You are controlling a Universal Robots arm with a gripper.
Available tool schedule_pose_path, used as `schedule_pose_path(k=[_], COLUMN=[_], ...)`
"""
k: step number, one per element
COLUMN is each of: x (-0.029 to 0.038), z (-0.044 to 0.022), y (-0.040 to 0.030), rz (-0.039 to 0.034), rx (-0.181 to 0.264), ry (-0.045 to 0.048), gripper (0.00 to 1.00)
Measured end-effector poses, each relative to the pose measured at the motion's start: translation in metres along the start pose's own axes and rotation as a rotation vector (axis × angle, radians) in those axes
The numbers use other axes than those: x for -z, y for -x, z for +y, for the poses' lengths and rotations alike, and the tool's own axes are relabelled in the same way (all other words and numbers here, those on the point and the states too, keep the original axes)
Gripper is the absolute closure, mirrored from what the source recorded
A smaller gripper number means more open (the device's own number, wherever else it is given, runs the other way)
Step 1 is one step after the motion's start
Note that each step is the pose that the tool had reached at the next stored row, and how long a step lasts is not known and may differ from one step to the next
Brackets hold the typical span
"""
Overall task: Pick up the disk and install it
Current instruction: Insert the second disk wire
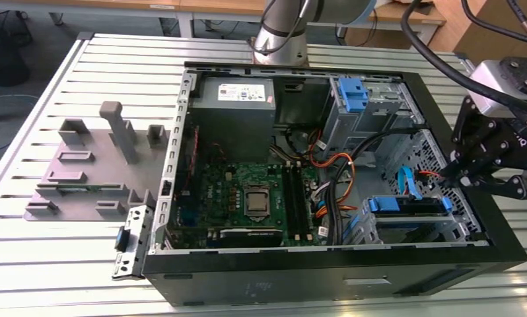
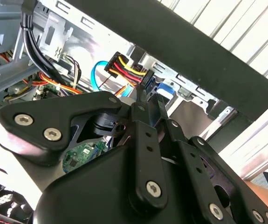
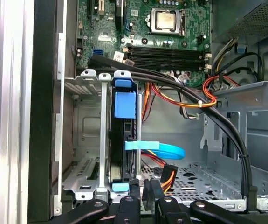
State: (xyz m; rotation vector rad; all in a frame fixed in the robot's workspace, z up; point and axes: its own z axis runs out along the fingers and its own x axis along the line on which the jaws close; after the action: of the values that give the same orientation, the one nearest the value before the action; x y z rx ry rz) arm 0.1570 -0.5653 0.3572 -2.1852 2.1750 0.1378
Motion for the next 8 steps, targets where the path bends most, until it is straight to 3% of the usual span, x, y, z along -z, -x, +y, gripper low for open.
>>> schedule_pose_path(k=[8], x=[-0.0042], z=[-0.0083], y=[0.0000], rz=[0.0005], rx=[0.000], ry=[0.0018], gripper=[0.77])
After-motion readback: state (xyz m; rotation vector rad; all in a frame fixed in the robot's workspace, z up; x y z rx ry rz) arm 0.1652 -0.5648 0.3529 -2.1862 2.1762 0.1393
